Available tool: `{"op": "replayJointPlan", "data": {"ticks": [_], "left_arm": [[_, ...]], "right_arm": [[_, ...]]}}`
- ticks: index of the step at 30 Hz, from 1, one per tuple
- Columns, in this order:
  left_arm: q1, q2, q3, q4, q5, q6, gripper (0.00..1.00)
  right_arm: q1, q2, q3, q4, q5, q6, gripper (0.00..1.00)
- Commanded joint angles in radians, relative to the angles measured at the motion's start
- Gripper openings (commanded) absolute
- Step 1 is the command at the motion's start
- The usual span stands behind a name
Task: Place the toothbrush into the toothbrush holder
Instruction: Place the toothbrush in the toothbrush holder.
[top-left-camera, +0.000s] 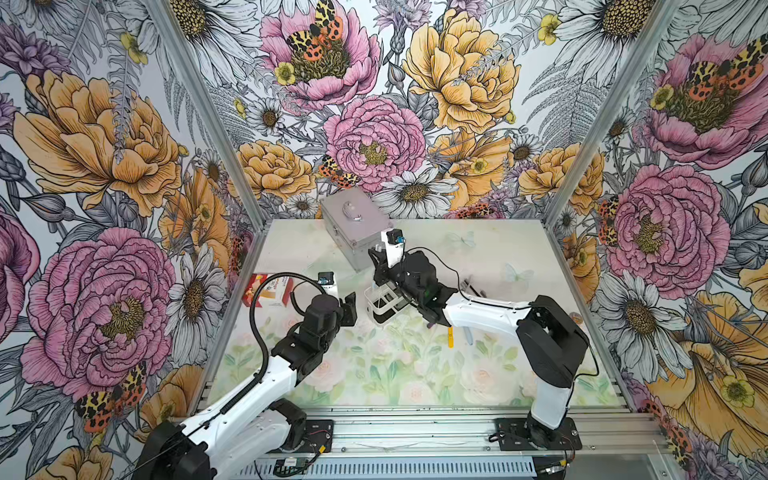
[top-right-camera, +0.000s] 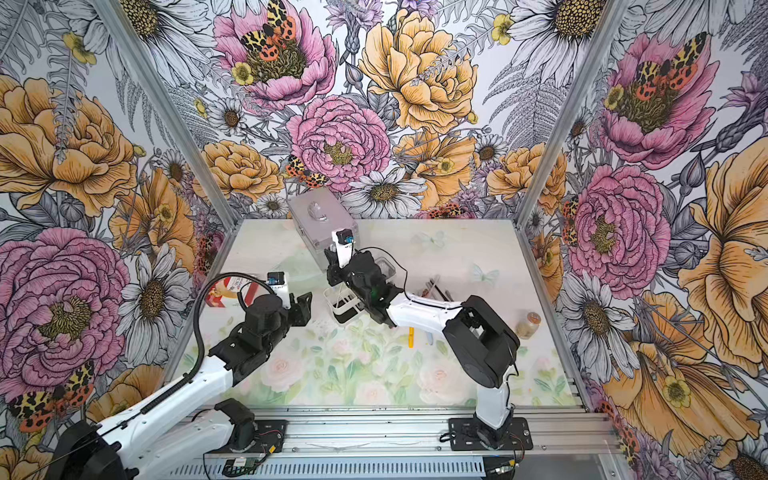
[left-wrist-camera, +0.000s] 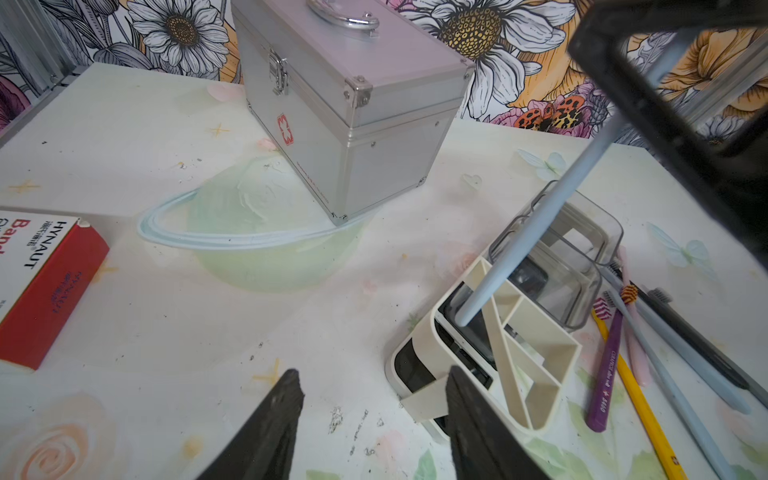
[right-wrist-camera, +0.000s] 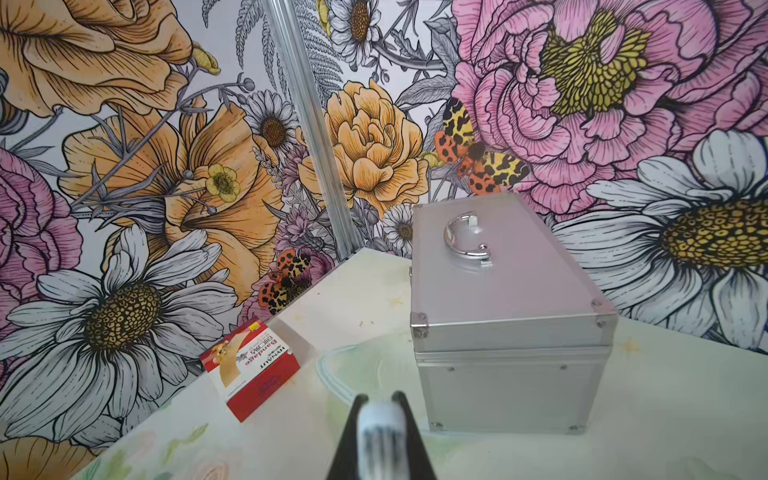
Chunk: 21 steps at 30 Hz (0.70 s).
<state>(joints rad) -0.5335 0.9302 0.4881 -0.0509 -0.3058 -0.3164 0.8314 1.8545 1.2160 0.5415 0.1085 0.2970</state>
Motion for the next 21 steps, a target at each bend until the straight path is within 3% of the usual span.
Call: {"op": "replayJointPlan", "data": {"ticks": [1,10,21], "left_arm": [[0.007,-0.016,-0.016,0.028,0.022,-0.018,0.57],[0.006,-0.016,-0.022,0.036,0.03,-0.02,0.57],[0.006,-0.013,-0.025,0.043,0.037,-0.016,0.55]], "right_arm": [[0.02,0.017,-0.013,-0.022,0.046,-0.021,0.0],[0.074,0.061,-0.031,-0.012,0.177,-0.088,0.0],[0.089,0.138,-0.072,0.1,0.298,-0.048,0.0]]}}
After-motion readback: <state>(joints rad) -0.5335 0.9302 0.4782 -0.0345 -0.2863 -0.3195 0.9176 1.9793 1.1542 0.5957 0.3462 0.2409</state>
